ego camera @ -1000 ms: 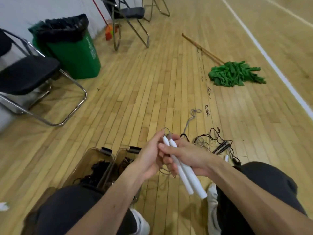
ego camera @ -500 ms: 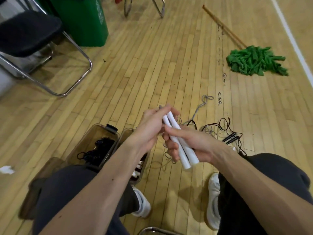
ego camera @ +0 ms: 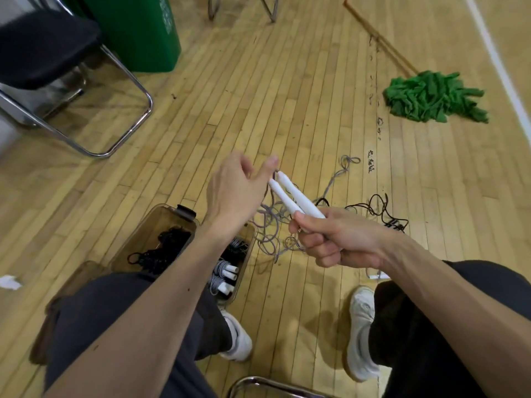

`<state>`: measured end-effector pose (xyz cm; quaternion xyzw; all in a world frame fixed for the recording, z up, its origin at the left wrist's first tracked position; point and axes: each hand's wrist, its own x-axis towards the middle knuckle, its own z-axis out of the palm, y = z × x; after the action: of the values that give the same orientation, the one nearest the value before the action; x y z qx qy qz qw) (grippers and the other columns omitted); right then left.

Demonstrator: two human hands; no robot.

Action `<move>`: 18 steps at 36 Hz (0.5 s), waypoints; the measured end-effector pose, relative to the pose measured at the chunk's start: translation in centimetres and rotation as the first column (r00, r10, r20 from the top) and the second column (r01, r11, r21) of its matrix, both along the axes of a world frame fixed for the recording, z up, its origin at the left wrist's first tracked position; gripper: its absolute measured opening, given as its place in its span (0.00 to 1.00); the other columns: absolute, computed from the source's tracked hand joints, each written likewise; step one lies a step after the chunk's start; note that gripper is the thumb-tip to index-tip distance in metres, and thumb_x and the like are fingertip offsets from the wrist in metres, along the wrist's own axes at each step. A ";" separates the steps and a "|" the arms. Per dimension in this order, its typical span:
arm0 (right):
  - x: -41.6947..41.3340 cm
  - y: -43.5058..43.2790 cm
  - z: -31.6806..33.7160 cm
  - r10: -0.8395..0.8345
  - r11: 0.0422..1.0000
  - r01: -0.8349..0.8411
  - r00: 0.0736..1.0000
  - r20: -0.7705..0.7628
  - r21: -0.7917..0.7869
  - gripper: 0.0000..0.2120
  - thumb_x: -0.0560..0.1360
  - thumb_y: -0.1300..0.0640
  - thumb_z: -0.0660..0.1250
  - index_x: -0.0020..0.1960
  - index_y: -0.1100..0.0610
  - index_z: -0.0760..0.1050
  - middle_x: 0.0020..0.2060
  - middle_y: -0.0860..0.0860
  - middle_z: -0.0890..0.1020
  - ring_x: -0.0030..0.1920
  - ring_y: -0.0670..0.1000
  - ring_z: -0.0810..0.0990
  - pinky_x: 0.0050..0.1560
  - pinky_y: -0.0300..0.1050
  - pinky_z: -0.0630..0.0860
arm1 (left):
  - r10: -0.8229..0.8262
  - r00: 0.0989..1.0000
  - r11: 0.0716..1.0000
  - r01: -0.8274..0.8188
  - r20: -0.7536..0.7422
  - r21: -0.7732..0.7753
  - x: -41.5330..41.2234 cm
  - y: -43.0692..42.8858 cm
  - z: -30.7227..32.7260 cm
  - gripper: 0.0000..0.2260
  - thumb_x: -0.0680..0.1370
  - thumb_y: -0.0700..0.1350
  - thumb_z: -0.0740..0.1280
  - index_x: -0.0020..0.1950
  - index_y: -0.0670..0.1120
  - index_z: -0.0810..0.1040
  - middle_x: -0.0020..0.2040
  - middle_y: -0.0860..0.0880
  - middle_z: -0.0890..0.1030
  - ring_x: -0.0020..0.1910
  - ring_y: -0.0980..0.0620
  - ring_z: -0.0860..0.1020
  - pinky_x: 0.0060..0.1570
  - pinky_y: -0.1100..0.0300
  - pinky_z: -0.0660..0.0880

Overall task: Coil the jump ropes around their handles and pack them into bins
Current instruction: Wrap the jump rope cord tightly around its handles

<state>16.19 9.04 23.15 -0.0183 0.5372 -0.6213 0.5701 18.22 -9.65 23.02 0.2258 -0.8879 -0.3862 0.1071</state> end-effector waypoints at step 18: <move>-2.3 0.4 1.1 0.071 0.954 -0.039 0.993 0.099 -0.297 0.09 0.76 0.52 0.66 0.47 0.57 0.73 0.27 0.46 0.65 0.21 0.40 0.62 0.20 0.32 0.60 | 0.011 0.994 0.387 0.099 -0.112 0.917 -2.2 3.7 0.3 0.29 0.82 0.67 0.47 0.47 0.47 0.78 0.32 0.52 0.74 0.32 0.53 0.75 0.37 0.58 0.73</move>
<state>13.92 9.42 24.26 -0.0844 0.4061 -0.6784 0.6063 16.04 -5.92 23.35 0.2041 -0.5251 -0.8262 -0.0018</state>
